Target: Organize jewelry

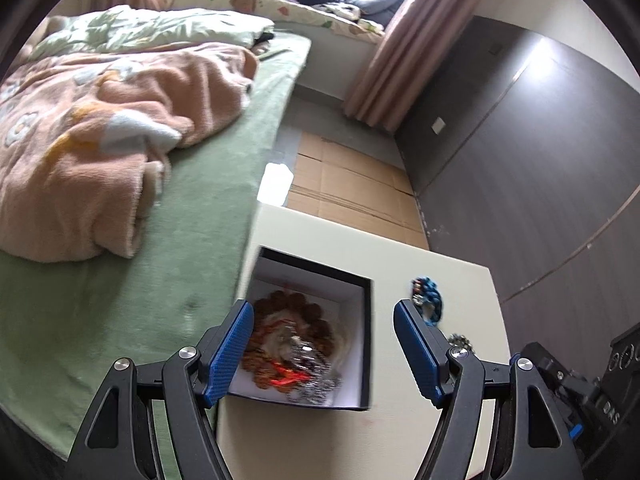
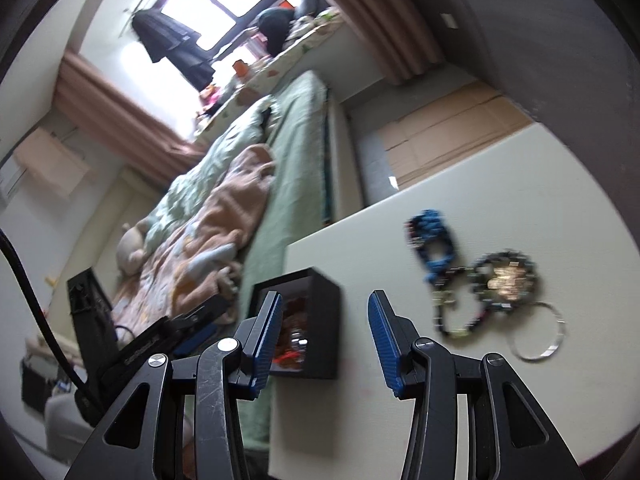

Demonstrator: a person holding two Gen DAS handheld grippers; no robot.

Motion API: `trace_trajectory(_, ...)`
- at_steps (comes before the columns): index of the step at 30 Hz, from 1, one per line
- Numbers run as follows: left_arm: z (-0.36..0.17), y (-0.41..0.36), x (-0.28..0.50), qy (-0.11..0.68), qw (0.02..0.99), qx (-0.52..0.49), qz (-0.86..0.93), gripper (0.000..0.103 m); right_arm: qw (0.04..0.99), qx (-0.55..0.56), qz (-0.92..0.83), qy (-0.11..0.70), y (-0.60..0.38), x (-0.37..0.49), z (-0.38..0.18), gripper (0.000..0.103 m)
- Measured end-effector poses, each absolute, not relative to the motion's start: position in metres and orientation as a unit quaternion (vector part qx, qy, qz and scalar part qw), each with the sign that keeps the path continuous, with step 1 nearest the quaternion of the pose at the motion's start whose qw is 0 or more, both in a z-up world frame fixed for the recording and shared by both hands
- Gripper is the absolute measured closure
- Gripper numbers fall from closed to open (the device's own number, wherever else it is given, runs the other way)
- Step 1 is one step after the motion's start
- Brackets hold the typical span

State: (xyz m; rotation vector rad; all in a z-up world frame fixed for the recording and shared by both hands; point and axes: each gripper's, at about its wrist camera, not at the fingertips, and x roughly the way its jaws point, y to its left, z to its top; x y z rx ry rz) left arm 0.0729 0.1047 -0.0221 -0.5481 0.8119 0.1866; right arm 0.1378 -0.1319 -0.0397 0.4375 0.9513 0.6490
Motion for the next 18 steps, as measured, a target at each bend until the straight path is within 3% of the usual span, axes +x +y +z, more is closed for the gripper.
trace_trajectory(12, -0.025, 0.042, 0.093, 0.401, 0.89, -0.214, 0.028, 0.03, 0.823, 0.215, 0.179, 0.494, -0.192, 0.152, -0.064, 0.058)
trace_trajectory(18, -0.036, 0.009, 0.104, 0.415, 0.89, -0.19, 0.001, 0.042, 0.814, 0.235, 0.148, 0.51, -0.213, 0.161, -0.075, 0.058)
